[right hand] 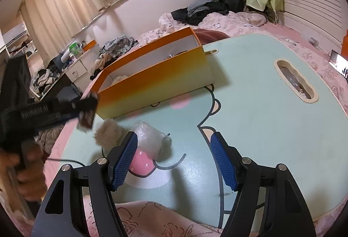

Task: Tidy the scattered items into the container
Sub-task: 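Lift the brown card box out and place it on the table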

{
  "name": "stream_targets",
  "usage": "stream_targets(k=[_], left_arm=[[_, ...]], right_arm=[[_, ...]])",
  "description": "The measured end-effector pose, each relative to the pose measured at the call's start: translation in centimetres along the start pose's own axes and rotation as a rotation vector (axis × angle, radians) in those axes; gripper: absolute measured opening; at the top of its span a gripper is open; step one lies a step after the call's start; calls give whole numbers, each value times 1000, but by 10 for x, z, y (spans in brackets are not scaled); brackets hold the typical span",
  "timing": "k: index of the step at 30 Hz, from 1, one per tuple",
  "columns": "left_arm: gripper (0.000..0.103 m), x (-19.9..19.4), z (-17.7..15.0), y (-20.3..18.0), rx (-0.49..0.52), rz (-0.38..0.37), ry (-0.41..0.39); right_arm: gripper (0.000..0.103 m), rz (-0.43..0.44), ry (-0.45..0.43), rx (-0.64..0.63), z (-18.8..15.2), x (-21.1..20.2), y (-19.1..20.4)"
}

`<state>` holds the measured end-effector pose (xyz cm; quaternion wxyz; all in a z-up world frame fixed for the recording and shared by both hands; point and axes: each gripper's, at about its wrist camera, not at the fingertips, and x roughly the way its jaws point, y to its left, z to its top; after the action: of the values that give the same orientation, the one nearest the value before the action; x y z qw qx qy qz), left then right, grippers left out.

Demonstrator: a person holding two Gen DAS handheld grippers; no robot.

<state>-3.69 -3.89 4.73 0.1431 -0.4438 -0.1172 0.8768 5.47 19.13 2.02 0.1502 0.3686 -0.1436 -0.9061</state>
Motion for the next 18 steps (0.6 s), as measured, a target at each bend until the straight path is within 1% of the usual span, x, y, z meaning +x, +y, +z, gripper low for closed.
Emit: stream_targets(k=[3,4,7,10,12,14,18], left_arm=[[39,9,-12,5,-12,40,-2],[39,9,-17,6,-17,41,-5],[39,2,-31,8,-49,17,-34],[39,-12,-48,2,-40,4,-83],[39,-16,-57,-1,-43,37,-102],[39,-16,-63,4,-77,91,-117],[39,-9,-62,15,-112,167,-105]], right_arm=[[70,-1,-1,-3,0,0,0],[70,-2,-1,-4,0,0,0],[70,-7,-1,-9,1,1,2],[70,-9,0,-15,0,1,3],[70,-11,2,-20,0,1,4],[70,-14,1,-30,1,1,6],[70,-15,-17,-65,8,-3,13]])
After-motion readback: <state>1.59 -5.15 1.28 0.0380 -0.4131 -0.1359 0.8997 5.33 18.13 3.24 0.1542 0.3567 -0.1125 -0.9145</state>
